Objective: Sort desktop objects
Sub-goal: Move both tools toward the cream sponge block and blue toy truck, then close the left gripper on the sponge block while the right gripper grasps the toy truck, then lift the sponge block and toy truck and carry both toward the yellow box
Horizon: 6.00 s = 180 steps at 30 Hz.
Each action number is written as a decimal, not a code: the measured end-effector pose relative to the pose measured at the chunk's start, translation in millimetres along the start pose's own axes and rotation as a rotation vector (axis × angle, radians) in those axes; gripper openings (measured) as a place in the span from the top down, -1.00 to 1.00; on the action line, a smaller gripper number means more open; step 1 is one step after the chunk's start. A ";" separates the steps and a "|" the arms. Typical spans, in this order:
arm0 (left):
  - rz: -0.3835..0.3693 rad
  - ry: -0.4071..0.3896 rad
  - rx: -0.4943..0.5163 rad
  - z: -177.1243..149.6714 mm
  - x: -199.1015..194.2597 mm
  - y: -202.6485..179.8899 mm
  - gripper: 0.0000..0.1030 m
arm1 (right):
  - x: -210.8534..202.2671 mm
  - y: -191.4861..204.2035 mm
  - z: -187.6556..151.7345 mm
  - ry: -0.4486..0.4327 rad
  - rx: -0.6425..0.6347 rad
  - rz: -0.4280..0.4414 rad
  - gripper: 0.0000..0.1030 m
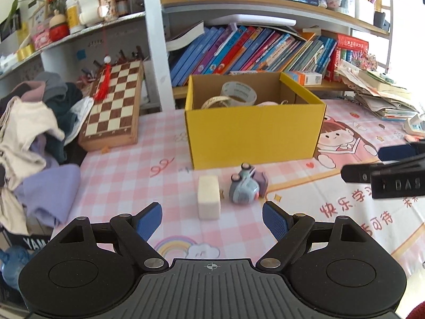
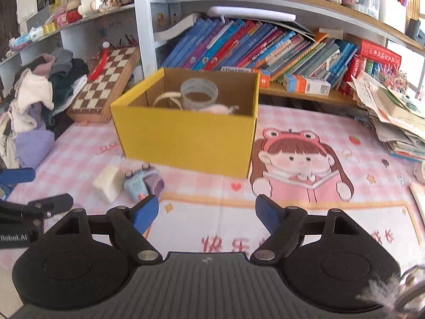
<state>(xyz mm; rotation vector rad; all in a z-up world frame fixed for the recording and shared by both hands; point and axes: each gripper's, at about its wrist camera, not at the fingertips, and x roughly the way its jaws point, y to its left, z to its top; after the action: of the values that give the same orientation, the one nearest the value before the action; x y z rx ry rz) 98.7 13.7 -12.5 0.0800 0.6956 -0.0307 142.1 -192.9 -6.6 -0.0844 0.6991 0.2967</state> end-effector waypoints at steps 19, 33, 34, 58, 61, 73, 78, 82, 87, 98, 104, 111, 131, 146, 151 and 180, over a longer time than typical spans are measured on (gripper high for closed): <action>0.047 0.049 -0.008 -32.0 -5.8 -6.2 -0.75 | -3.4 32.5 -38.5 0.058 -0.074 0.010 -0.99; 0.057 0.062 0.006 -32.3 -1.7 -8.4 -0.86 | 0.7 34.8 -36.9 0.078 -0.080 0.039 -1.00; 0.058 0.062 0.006 -32.2 -1.4 -8.0 -0.86 | 1.3 34.9 -36.5 0.079 -0.080 0.040 -1.00; 0.086 0.083 -0.031 -28.9 10.6 -0.1 -0.87 | 20.9 37.2 -25.5 0.103 -0.107 0.070 -1.00; 0.088 0.087 -0.035 -28.7 12.2 0.1 -0.87 | 22.9 36.9 -24.4 0.107 -0.108 0.073 -1.00; 0.091 0.097 -0.053 -27.3 19.0 1.1 -0.87 | 31.5 37.0 -19.1 0.111 -0.125 0.085 -1.00; 0.089 0.092 -0.051 -25.7 23.4 0.2 -0.87 | 38.2 35.6 -15.5 0.116 -0.135 0.090 -0.96; 0.093 0.087 -0.067 -23.4 27.7 2.2 -0.86 | 45.4 34.8 -11.6 0.124 -0.147 0.108 -0.81; 0.100 0.090 -0.085 -21.1 34.8 5.0 -0.84 | 58.0 34.5 -4.3 0.139 -0.154 0.140 -0.73; 0.112 0.122 -0.087 -17.4 55.1 4.4 -0.69 | 85.9 33.6 12.9 0.161 -0.164 0.217 -0.67; 0.131 0.130 -0.103 -15.5 63.3 6.3 -0.66 | 104.1 32.8 22.4 0.174 -0.155 0.247 -0.64; 0.157 0.140 -0.135 -14.6 65.6 11.9 -0.66 | 128.8 40.6 28.3 0.190 -0.178 0.301 -0.61; 0.129 0.122 -0.100 -4.8 85.3 2.9 -0.51 | 168.0 50.9 36.7 0.218 -0.158 0.373 -0.25; 0.078 0.131 -0.054 10.5 119.1 -4.6 -0.10 | 147.0 16.9 41.4 0.206 -0.068 0.315 -0.24; 0.065 0.146 -0.060 12.1 127.2 -4.6 0.00 | 137.4 9.2 38.8 0.204 -0.058 0.295 -0.24; -0.071 0.091 -0.094 12.5 69.3 -3.9 0.53 | 68.7 -3.4 6.9 0.195 -0.009 0.221 -0.24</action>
<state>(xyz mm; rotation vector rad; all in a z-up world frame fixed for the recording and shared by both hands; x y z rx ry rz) 159.7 8.7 -47.6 -0.0341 0.7895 -0.0631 197.2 -178.4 -45.7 -0.0452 0.9026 0.5082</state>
